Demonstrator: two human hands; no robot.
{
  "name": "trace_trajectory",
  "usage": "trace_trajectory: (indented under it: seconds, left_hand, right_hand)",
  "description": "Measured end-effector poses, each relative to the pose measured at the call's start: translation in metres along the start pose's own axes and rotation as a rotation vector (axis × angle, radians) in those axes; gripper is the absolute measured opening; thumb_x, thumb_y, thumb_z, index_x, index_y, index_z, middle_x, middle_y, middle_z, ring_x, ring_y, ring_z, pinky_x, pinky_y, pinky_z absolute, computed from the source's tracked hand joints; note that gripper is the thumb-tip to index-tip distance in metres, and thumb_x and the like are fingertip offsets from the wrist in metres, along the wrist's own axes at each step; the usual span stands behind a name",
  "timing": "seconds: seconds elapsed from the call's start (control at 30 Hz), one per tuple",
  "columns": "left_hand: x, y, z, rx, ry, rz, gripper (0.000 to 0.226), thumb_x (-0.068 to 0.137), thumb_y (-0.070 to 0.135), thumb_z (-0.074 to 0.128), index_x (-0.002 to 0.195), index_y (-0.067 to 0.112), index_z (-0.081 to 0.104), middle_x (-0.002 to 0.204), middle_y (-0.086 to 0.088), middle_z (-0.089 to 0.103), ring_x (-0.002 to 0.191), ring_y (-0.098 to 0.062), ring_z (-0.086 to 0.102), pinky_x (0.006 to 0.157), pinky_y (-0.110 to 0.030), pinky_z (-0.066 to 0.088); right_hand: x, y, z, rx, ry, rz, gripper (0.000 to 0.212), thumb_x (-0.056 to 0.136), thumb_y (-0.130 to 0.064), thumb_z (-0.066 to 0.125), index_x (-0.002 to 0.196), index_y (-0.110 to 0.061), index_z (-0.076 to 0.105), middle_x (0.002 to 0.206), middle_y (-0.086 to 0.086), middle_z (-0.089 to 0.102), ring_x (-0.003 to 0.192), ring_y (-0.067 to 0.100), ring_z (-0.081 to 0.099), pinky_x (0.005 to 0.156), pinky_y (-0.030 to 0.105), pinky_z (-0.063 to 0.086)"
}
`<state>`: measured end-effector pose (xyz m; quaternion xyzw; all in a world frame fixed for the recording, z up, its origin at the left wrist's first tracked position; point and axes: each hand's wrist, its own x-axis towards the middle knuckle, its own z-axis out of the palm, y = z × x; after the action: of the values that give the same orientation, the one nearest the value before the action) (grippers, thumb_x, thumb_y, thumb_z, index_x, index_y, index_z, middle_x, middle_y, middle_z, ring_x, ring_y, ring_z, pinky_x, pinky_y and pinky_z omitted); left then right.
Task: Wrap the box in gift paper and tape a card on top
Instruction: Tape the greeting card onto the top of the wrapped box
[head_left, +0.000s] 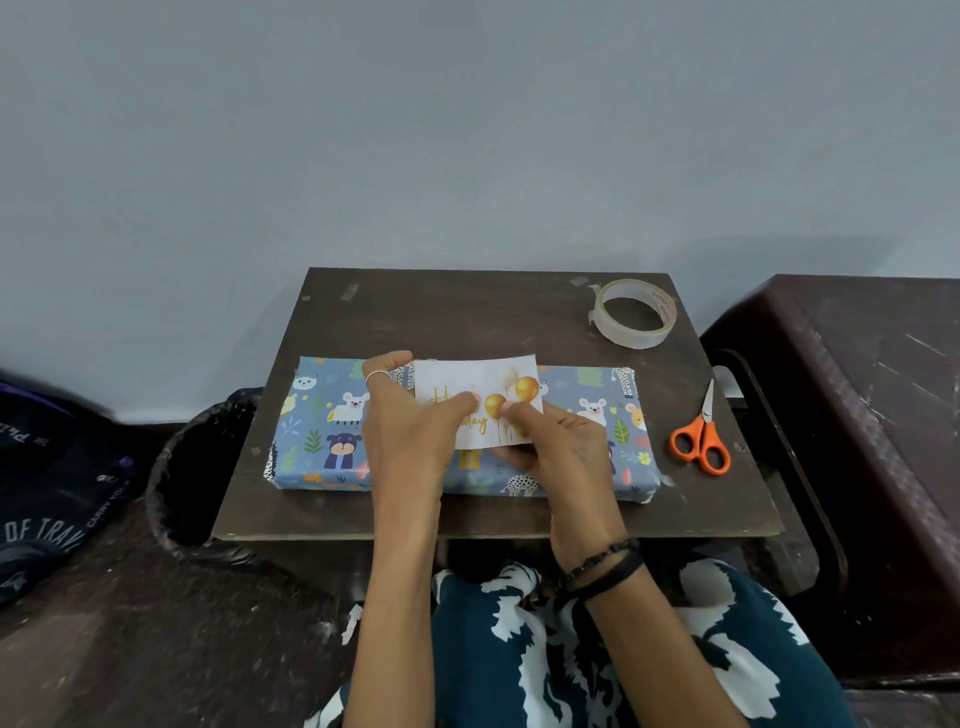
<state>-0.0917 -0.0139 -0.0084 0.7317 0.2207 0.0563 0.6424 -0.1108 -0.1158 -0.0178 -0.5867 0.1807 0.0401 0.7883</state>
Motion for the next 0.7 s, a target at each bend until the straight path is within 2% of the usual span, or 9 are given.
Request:
trace_trajectory:
  seconds: [0.07,0.13,0.27,0.4,0.5,0.6,0.7]
  left_hand:
    - [0.0009,0.0012,0.0015,0.122,0.021,0.021,0.055,0.071,0.011,0.074,0.109,0.028,0.037,0.099,-0.011,0.06,0.096,-0.027,0.057,0.086,-0.041,0.045]
    - [0.0017,0.0032,0.002,0.24,0.056,0.016,0.055,0.071,0.016,0.072,0.114,0.024,0.038,0.099,-0.008,0.058,0.102,-0.029,0.052,0.098,-0.044,0.035]
    - [0.0041,0.0035,0.0016,0.358,0.079,-0.01,0.055,0.073,0.017,0.07,0.118,0.021,0.038,0.097,-0.005,0.053,0.107,-0.028,0.047,0.096,-0.04,0.024]
    - [0.0066,0.0002,0.0041,0.381,0.081,-0.014,0.055,0.073,0.017,0.069,0.118,0.022,0.038,0.102,-0.006,0.054,0.109,-0.027,0.045,0.09,-0.038,0.021]
    - [0.0084,-0.0018,0.0049,0.393,0.088,0.01,0.054,0.073,0.016,0.069,0.117,0.023,0.038,0.098,-0.005,0.053,0.11,-0.028,0.045,0.088,-0.039,0.021]
    - [0.0084,-0.0028,0.0046,0.402,0.085,0.021,0.054,0.073,0.016,0.07,0.116,0.025,0.039,0.093,-0.001,0.053,0.111,-0.027,0.045,0.09,-0.039,0.023]
    - [0.0069,-0.0033,0.004,0.391,0.074,0.043,0.057,0.074,0.014,0.068,0.121,0.031,0.042,0.081,0.007,0.047,0.108,-0.023,0.04,0.094,-0.041,0.028]
  right_hand:
    - [0.0019,0.0031,0.0007,-0.136,0.022,-0.038,0.023,0.085,-0.011,0.063,0.076,0.01,0.065,0.072,0.011,0.067,0.062,0.014,0.066,0.075,0.038,0.055]
    - [0.0026,0.0043,0.0025,-0.237,0.032,-0.073,0.027,0.087,-0.014,0.062,0.076,0.011,0.062,0.064,0.007,0.064,0.057,0.013,0.067,0.07,0.039,0.056]
    - [0.0023,0.0055,0.0052,-0.455,0.05,-0.138,0.028,0.088,-0.02,0.059,0.071,0.002,0.061,0.04,-0.008,0.052,0.051,0.015,0.066,0.063,0.041,0.057]
    - [0.0026,0.0079,0.0061,-0.526,0.063,-0.153,0.023,0.088,-0.023,0.057,0.076,-0.003,0.061,0.048,-0.002,0.061,0.046,0.011,0.063,0.062,0.039,0.058]
    - [0.0027,0.0072,0.0067,-0.511,0.074,-0.142,0.006,0.088,-0.019,0.059,0.085,-0.019,0.054,0.057,0.001,0.064,0.046,0.011,0.062,0.062,0.037,0.058]
    - [0.0038,0.0084,0.0057,-0.468,0.08,-0.142,0.023,0.087,-0.015,0.06,0.102,-0.024,0.046,0.065,0.002,0.065,0.047,0.012,0.064,0.057,0.031,0.057]
    - [0.004,0.01,0.0059,-0.493,0.081,-0.187,0.027,0.087,-0.014,0.06,0.104,-0.026,0.043,0.06,-0.004,0.059,0.048,0.013,0.065,0.059,0.032,0.057]
